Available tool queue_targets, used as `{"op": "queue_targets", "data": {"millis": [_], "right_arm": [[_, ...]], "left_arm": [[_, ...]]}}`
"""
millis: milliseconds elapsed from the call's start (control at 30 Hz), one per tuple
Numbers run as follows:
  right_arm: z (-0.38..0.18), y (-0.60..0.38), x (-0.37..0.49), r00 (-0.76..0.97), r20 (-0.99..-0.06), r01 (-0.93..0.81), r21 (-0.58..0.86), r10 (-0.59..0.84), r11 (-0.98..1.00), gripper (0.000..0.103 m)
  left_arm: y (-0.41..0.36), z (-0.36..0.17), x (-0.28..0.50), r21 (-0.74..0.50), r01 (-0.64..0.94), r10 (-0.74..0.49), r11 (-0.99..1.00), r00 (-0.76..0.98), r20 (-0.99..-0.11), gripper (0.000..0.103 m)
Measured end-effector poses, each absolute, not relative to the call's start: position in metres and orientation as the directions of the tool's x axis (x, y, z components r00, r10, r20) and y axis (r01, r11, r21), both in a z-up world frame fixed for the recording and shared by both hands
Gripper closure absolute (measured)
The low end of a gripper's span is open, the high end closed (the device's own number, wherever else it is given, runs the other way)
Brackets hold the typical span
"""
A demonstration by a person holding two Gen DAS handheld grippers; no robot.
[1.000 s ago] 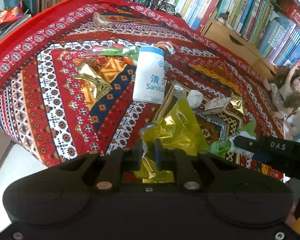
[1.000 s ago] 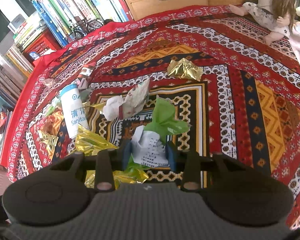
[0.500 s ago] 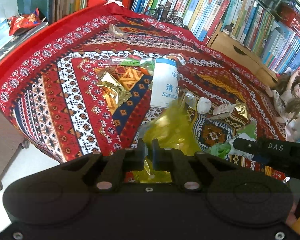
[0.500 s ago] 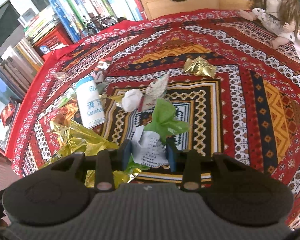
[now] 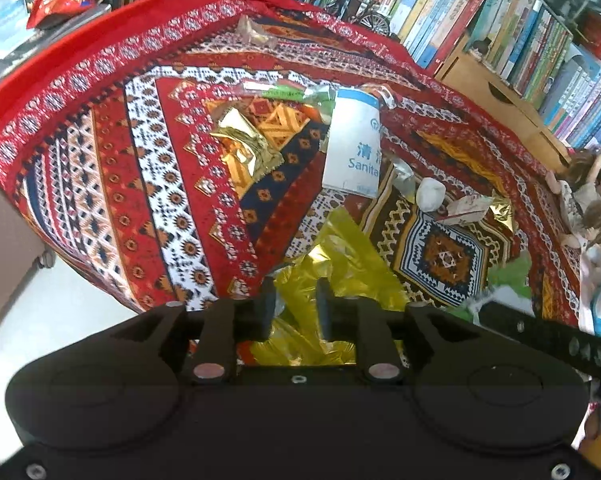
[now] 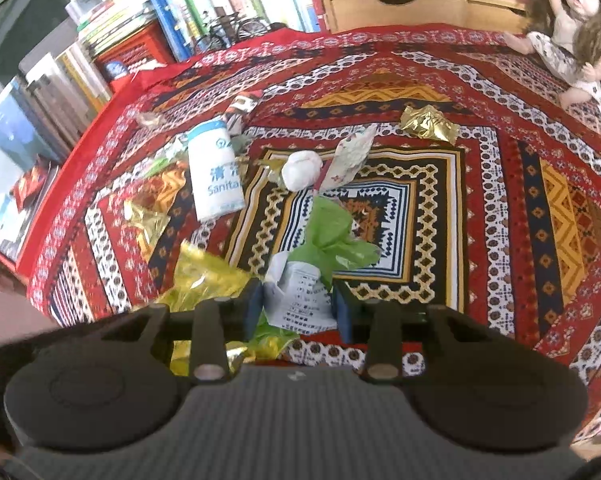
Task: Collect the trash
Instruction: 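Carry both held wrappers off the table toward the black trash bin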
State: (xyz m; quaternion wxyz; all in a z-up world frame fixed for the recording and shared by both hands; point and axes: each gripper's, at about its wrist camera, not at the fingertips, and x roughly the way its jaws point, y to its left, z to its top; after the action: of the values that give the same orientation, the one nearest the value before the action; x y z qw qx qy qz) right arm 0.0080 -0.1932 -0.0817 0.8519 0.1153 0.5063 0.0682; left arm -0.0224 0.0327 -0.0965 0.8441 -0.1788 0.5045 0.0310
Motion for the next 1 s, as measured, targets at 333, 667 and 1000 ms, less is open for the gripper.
{"op": "queue_targets", "data": {"millis": [333, 667, 1000], "right_arm": [[-0.111, -0.183, 0.018, 0.397, -0.886, -0.056, 0.236, 0.239, 0.97, 0.06], [-0.121, -0.173, 0.03, 0.369, -0.891, -0.129, 0.231, 0.263, 0.964, 0.06], [-0.123, -0.172, 0.032, 0.345, -0.892, -0.167, 0.248, 0.293, 0.954, 0.059]], "left_arm": [[0.031, -0.101, -0.029, -0.213, -0.294, -0.041, 0.932, 0.498, -0.866, 0.019], [0.058, -0.126, -0.04, -0.317, -0.456, -0.101, 0.832, 0.437, -0.894, 0.017], [0.046, -0.154, -0.035, -0.383, -0.515, -0.201, 0.767, 0.374, -0.905, 0.016]]}}
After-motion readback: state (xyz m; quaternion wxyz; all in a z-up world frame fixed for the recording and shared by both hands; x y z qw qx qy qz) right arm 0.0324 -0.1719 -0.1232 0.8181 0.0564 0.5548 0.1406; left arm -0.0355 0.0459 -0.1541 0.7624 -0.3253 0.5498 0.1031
